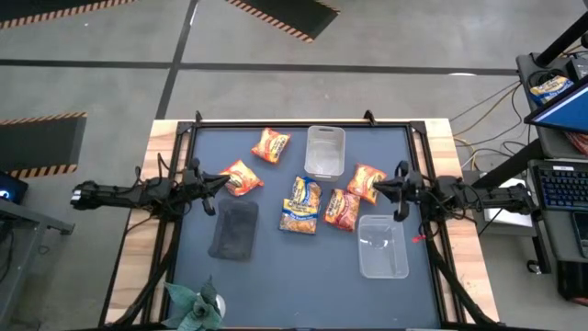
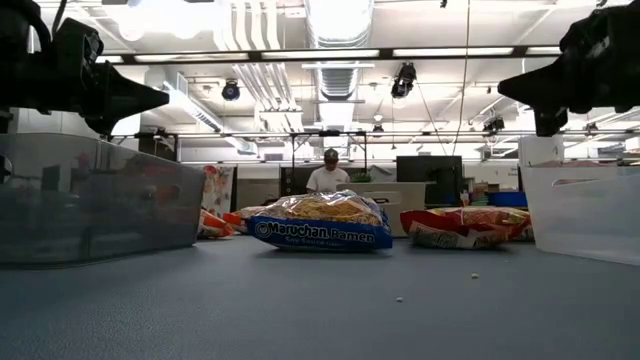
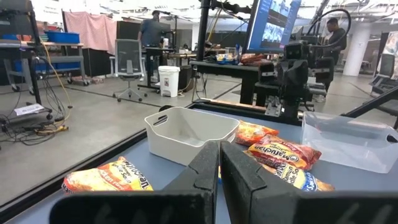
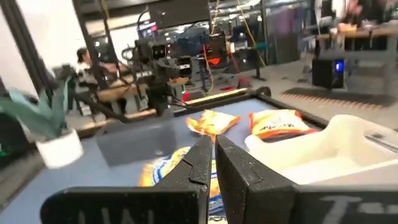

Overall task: Sort Maruchan noodles
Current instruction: Put the top orange noodle pack into the black bin

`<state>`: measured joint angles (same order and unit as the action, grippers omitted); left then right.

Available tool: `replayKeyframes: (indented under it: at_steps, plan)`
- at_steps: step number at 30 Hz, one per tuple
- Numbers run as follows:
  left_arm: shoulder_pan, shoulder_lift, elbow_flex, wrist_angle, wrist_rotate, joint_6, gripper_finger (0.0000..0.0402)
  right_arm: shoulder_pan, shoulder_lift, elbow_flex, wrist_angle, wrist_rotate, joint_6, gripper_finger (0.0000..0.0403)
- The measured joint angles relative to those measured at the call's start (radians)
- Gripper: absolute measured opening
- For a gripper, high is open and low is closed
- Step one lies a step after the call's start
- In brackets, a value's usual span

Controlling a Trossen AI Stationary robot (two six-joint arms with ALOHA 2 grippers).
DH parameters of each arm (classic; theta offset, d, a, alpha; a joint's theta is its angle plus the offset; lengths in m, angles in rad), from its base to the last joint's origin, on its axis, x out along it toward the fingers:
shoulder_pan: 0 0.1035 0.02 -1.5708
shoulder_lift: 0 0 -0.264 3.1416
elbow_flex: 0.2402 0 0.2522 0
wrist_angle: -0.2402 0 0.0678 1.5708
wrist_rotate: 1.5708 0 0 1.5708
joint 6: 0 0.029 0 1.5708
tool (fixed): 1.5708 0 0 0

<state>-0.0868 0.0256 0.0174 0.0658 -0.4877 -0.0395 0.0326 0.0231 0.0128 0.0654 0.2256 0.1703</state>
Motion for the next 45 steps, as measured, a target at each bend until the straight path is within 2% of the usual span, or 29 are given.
replayKeyframes:
  at_steps: [3, 7, 9, 13, 17, 20, 26, 29, 32, 35, 37, 40, 45]
  plan:
    - [0.000, 0.000, 0.000, 0.015, 0.000, -0.057, 0.0000, -0.001, 0.000, 0.000, 0.040, 0.063, -0.029, 0.0012]
    - [0.000, 0.000, -0.001, 0.180, 0.000, -0.198, 0.0000, -0.004, 0.000, 0.000, 0.036, 0.246, -0.059, 0.0012]
    - [0.000, 0.007, -0.001, 0.279, 0.001, -0.206, 0.0000, -0.014, 0.000, 0.000, 0.034, 0.301, -0.046, 0.0012]
    - [-0.002, 0.041, -0.001, 0.450, 0.008, -0.244, 0.0000, -0.030, 0.001, 0.000, 0.119, 0.249, -0.027, 0.0012]
    - [-0.002, 0.109, -0.001, 0.586, 0.007, -0.363, 0.0000, -0.041, 0.000, 0.000, 0.239, 0.245, -0.054, 0.0012]
    - [-0.002, 0.186, 0.000, 0.668, 0.008, -0.477, 0.0000, -0.048, 0.004, 0.029, 0.240, 0.245, -0.067, 0.0012]
    - [-0.002, 0.349, 0.090, 0.700, 0.008, -0.593, 0.0000, -0.059, 0.030, 0.151, 0.180, 0.246, -0.111, 0.0012]
    - [-0.002, 0.438, 0.179, 0.689, 0.008, -0.577, 0.0000, -0.060, 0.048, 0.206, 0.151, 0.246, -0.119, 0.0012]
    - [-0.002, 0.520, 0.286, 0.623, 0.007, -0.436, 0.0000, -0.060, 0.067, 0.247, 0.113, 0.246, -0.126, 0.0012]
    - [-0.001, 0.588, 0.416, 0.478, 0.003, -0.260, 0.0000, -0.060, 0.084, 0.273, 0.089, 0.246, -0.140, 0.0012]
    - [0.002, 0.626, 0.522, 0.301, -0.021, -0.272, 0.0000, -0.060, 0.092, 0.287, 0.086, 0.246, -0.151, 0.0012]
    - [0.013, 0.689, 0.701, -0.057, -0.045, -0.350, 0.0000, -0.060, 0.092, 0.309, 0.087, 0.246, -0.178, 0.0012]
    - [0.039, 0.840, 0.953, -0.578, -0.046, -0.463, 0.0000, -0.060, 0.092, 0.354, 0.079, 0.246, -0.180, 0.0012]
